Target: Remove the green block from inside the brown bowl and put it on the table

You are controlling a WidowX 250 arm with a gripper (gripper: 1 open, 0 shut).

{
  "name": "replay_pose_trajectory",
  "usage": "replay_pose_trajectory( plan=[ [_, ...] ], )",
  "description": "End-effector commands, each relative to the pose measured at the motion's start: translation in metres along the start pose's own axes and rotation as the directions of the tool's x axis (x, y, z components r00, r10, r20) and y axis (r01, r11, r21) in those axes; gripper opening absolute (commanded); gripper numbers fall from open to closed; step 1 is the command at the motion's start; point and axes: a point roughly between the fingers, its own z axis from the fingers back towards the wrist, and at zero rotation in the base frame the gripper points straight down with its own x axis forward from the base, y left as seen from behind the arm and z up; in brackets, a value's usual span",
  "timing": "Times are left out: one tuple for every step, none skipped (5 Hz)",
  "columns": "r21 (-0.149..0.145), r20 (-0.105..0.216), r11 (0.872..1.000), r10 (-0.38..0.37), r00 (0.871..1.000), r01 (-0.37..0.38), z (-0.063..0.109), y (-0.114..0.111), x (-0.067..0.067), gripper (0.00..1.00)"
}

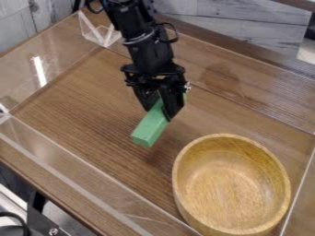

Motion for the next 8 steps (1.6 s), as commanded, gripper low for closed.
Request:
replay_pose_trajectory(
  plan=[
    [0.011, 0.056, 1.0, -0.016, 0.998, 0.016, 0.0129, 0.0024, 0.0133, 0.0],
    [0.008, 0.057, 1.0, -0.016, 0.998, 0.015, 0.0128, 0.0034, 0.0142, 0.0],
    [0.004, 0.057, 1.0, -0.015, 0.998, 0.015, 0.0126, 0.0045, 0.015, 0.0],
    [0.001, 0.058, 1.0, -0.014, 0.998, 0.014, 0.0123, 0.0056, 0.0157, 0.0],
    [-0.003, 0.058, 1.0, -0.013, 0.998, 0.013, 0.0121, 0.0066, 0.0163, 0.0],
    [-0.007, 0.058, 1.0, -0.011, 0.998, 0.012, 0.0118, 0.0077, 0.017, 0.0],
    [-0.011, 0.057, 1.0, -0.009, 0.998, 0.01, 0.0115, 0.0086, 0.0175, 0.0],
    [-0.014, 0.056, 1.0, -0.007, 0.998, 0.008, 0.0114, 0.0095, 0.0179, 0.0]
  ],
)
